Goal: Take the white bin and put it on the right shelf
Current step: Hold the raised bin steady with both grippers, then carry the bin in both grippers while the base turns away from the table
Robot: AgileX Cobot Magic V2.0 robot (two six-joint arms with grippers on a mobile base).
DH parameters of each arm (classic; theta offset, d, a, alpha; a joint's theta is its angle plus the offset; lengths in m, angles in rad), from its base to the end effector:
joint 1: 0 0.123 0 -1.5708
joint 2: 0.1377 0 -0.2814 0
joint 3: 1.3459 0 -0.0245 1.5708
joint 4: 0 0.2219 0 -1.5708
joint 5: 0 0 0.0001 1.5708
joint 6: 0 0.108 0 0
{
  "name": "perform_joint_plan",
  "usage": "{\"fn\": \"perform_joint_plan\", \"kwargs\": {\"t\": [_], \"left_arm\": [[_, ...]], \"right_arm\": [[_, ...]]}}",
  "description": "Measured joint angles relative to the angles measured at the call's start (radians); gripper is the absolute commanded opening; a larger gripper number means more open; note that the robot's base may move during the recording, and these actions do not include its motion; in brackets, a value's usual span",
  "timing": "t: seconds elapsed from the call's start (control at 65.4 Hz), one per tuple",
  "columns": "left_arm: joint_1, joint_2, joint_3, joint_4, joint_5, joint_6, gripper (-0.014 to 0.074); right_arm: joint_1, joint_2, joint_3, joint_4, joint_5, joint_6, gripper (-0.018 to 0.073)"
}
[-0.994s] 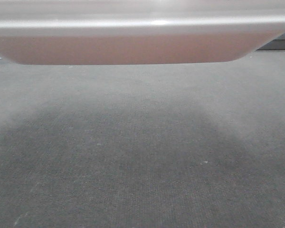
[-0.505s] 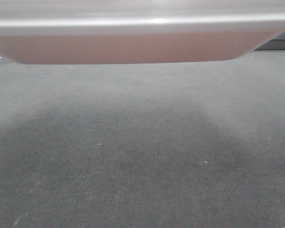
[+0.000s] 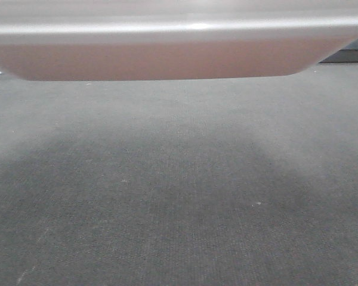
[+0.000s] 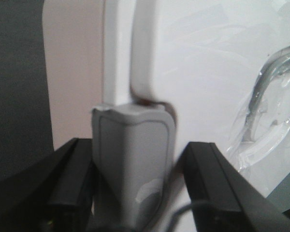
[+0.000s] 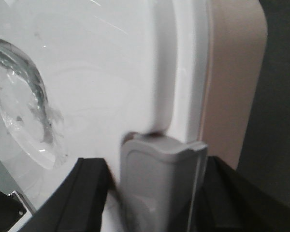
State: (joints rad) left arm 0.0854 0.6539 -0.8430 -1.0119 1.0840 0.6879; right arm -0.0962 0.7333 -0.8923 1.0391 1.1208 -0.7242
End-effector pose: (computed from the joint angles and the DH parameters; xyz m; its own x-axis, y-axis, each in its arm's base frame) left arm 0.0780 -0.0746 0.3724 -0.4587 -0.0089 -0.8885 0.6167 0.7167 -0.3256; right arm 0.0932 0.0753 0.3797 -0.4778 -0.0092 -0.8784 -0.6368 0.6925 0.3391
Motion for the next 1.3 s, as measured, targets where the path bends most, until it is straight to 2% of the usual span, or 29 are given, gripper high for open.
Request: {"fn": "perform_joint_plan", "kwargs": {"t": [1.3], "left_arm": [[-0.013, 0.000, 0.000, 0.002, 0.000, 0.000, 0.0242]], "right_arm": [[0.000, 0.000, 0.000, 0.000, -0.006, 0.000, 0.0398]]}}
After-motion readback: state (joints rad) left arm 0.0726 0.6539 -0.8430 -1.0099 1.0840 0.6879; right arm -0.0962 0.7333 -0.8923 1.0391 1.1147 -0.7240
